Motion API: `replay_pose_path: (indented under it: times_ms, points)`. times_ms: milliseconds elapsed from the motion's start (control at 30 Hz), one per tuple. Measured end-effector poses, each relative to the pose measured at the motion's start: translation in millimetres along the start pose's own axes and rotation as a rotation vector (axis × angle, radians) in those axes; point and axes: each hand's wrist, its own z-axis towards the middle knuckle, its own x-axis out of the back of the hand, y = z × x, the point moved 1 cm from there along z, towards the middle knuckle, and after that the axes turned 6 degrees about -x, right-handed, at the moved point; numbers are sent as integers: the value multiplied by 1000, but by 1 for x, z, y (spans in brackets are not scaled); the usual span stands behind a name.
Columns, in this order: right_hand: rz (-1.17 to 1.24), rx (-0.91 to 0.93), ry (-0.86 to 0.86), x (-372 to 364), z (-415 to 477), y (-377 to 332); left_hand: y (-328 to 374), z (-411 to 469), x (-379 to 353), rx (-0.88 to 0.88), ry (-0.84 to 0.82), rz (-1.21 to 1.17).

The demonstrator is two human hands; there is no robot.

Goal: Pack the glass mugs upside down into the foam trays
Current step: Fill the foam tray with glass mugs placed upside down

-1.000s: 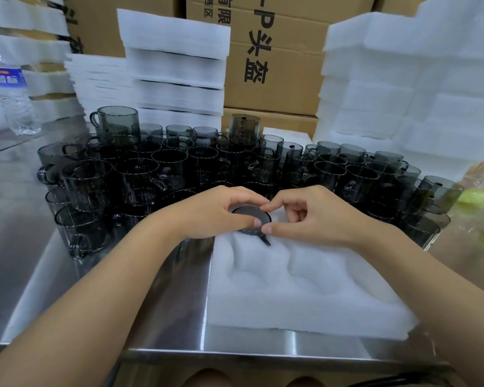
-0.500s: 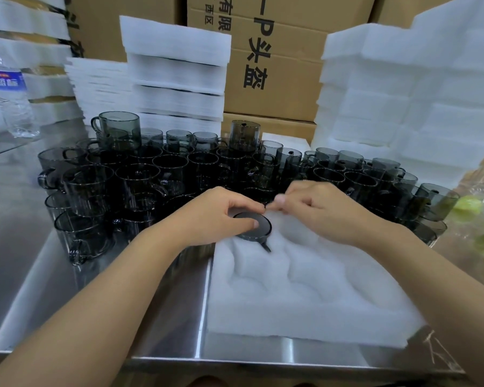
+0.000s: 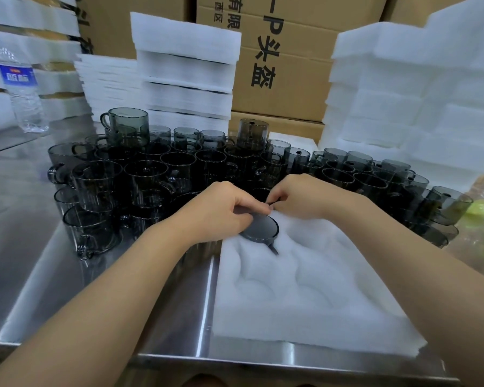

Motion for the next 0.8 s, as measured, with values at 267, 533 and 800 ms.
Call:
replay_pose_path:
  times_ms: [267,533,800]
  points:
    - [-184,47,259,2,-26,11,-1,1,0,19,0,12]
    - [-14,142,725,-9,-52,16,-4,2,-1,28,13,6]
    - [70,294,902,-16,-60,4,-4,2,-5,72,98,45]
